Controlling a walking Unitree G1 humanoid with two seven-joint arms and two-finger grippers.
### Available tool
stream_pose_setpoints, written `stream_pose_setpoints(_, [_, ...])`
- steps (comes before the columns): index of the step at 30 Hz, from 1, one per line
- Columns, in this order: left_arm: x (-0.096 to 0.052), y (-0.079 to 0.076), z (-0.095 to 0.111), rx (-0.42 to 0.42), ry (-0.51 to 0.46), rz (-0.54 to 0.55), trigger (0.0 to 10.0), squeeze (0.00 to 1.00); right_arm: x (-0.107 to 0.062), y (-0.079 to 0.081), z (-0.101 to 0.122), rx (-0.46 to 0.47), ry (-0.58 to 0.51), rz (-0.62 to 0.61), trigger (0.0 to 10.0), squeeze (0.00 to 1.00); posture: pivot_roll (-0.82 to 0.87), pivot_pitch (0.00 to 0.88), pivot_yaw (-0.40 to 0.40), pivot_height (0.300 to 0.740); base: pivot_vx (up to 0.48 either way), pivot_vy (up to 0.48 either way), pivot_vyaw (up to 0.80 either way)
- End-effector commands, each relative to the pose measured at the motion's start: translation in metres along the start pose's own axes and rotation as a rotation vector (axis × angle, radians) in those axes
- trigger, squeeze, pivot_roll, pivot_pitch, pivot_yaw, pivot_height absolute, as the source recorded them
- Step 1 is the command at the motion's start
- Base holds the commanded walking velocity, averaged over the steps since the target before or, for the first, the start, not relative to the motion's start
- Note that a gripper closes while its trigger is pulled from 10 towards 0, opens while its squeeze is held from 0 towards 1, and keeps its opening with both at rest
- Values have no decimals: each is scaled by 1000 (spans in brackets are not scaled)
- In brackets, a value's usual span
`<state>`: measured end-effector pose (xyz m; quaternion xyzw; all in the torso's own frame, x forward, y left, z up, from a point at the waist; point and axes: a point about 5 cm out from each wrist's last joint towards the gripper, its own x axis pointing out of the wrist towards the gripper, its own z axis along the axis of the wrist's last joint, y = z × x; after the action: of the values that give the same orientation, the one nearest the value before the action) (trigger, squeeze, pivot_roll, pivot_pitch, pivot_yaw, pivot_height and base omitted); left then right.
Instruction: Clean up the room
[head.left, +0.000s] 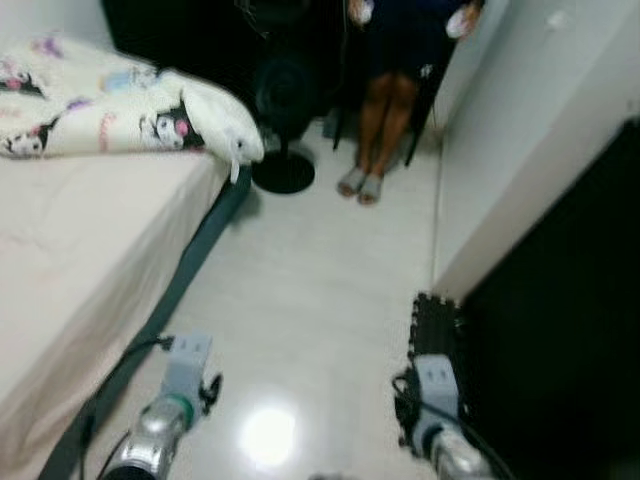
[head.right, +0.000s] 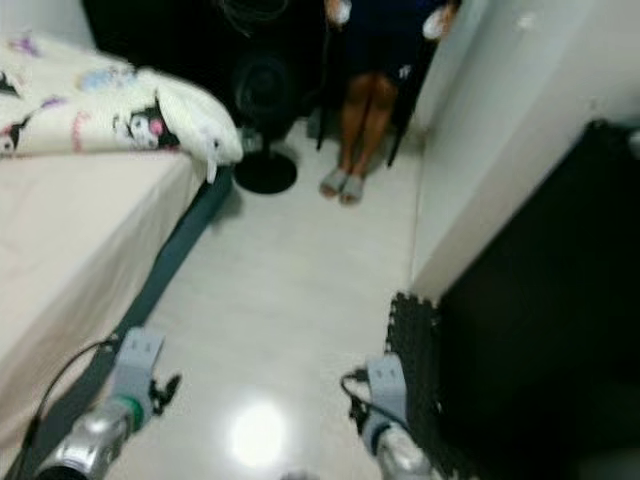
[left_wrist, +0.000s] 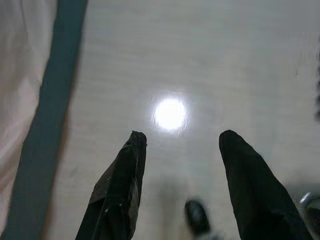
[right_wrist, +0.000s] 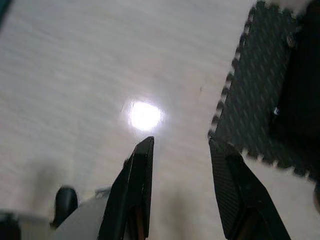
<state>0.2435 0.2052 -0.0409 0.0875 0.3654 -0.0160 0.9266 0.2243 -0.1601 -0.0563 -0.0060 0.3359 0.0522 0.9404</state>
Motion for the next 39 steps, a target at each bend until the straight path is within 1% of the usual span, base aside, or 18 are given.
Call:
stream_pose_setpoints(1, [-1,-3,-10,39,29,-7,10000,0,0,4,-3,-20,8,8,10000,0,2,28,12,740,0,0,-800])
stream_pose_setpoints(4, [-1,-3,-10,38,26,-9,10000,0,1,4,3,-16,-17,9,10000,0,2,28,14,740,0,0,-800])
stream_pose_setpoints(6, [-1,-3,-10,38,26,-9,10000,0,1,4,3,-16,-17,9,10000,0,2,28,14,740,0,0,-800])
stream_pose_setpoints(8, [-1,-2,-8,38,15,-2,10000,0,3,0,10,-15,-33,0,10000,0,4,25,19,740,0,0,-800])
stream_pose_setpoints(9, [-1,-2,-8,38,15,-2,10000,0,3,0,10,-15,-33,0,10000,0,4,25,19,740,0,0,-800])
stream_pose_setpoints(10, [0,-1,-5,66,-3,4,10000,0,4,-1,13,-10,-41,-6,10000,0,8,22,23,740,0,0,-800])
stream_pose_setpoints(11, [0,-1,-5,66,-3,4,10000,0,4,-1,13,-10,-41,-6,10000,0,8,22,23,740,0,0,-800])
stream_pose_setpoints(13, [0,0,3,145,-47,15,10000,0,6,-3,21,16,-65,-27,10000,0,12,23,34,740,0,0,-800])
stream_pose_setpoints(14, [0,0,3,145,-47,15,10000,0,6,-3,21,16,-65,-27,10000,0,12,23,34,740,0,0,-800])
stream_pose_setpoints(15, [1,0,6,182,-70,15,10000,0,7,-5,25,31,-79,-38,10000,0,13,24,48,740,0,0,-800])
stream_pose_setpoints(16, [1,0,7,191,-76,14,10000,0,7,-5,26,34,-83,-42,10000,0,13,24,48,740,0,0,-800])
stream_pose_setpoints(20, [1,3,8,205,-83,14,10000,0,9,-4,30,49,-98,-49,10000,0,18,22,73,740,0,0,-800])
stream_pose_setpoints(24, [0,6,9,208,-89,13,10000,0,9,-1,31,60,-104,-51,10000,0,24,20,81,740,0,0,-800])
stream_pose_setpoints(35, [0,7,11,204,-105,19,10000,0,11,3,34,47,-115,-27,10000,0,27,21,71,740,0,0,-800])
stream_pose_setpoints(36, [0,7,12,204,-112,20,10000,0,11,3,36,27,-128,-22,10000,0,27,22,68,740,458,0,0])
stream_pose_setpoints(39, [1,6,12,206,-119,20,10000,0,11,3,39,16,-145,-15,10000,0,25,21,67,740,461,0,0])
